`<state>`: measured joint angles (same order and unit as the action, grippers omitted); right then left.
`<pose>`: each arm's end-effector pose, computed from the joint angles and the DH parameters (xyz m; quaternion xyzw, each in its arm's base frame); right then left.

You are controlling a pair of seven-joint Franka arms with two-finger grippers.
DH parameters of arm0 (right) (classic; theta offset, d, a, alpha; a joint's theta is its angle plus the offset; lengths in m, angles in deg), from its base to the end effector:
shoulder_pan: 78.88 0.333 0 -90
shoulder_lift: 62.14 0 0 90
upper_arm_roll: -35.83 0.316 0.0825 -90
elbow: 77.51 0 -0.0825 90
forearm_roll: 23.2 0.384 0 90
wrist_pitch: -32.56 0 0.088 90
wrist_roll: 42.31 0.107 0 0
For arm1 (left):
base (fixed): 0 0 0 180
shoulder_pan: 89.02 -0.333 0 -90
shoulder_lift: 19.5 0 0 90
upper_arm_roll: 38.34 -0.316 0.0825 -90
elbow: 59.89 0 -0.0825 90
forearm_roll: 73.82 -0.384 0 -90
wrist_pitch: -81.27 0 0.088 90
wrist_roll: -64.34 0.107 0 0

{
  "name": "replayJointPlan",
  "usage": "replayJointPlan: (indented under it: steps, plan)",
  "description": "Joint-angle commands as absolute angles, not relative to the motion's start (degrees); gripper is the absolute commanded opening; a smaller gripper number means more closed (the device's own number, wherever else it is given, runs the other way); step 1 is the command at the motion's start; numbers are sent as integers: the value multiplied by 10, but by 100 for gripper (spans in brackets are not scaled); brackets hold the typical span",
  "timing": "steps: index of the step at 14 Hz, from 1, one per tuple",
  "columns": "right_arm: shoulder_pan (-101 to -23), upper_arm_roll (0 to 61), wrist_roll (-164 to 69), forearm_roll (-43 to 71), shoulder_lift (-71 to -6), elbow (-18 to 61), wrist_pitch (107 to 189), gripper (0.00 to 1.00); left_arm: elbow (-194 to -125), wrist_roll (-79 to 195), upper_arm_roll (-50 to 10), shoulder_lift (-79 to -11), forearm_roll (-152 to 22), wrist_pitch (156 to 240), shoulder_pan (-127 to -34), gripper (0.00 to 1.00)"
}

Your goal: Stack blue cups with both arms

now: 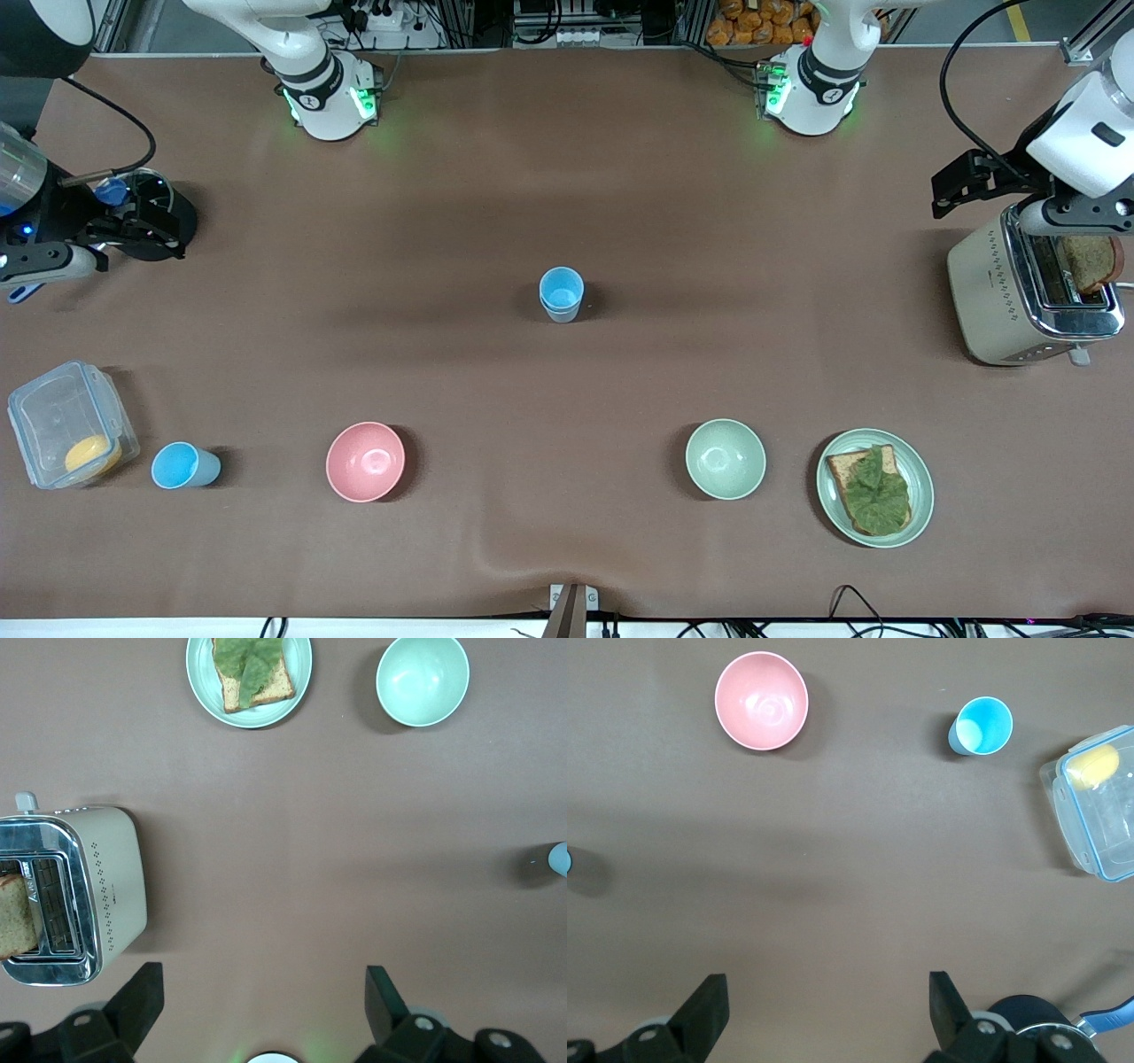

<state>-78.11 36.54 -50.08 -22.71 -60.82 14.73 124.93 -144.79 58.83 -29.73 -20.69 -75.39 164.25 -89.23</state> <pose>0.5637 0.0154 0.5967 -0.9967 -0.0804 0.0101 0.0050 0.5432 -0.0760 0.6443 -0.9993 0.0239 0.0254 0.0153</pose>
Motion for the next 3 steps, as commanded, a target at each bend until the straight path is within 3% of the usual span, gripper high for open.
replayJointPlan:
  steps: [1, 3]
  plan:
    - [-794, 374, -496, -229, -621, 159, 1249, 100, -1447, 587, -296, -203, -750, 1635, -896, 100]
    - [-794, 374, -497, -229, -621, 159, 1249, 100, -1448, 586, -296, -205, -749, 1635, -895, 100]
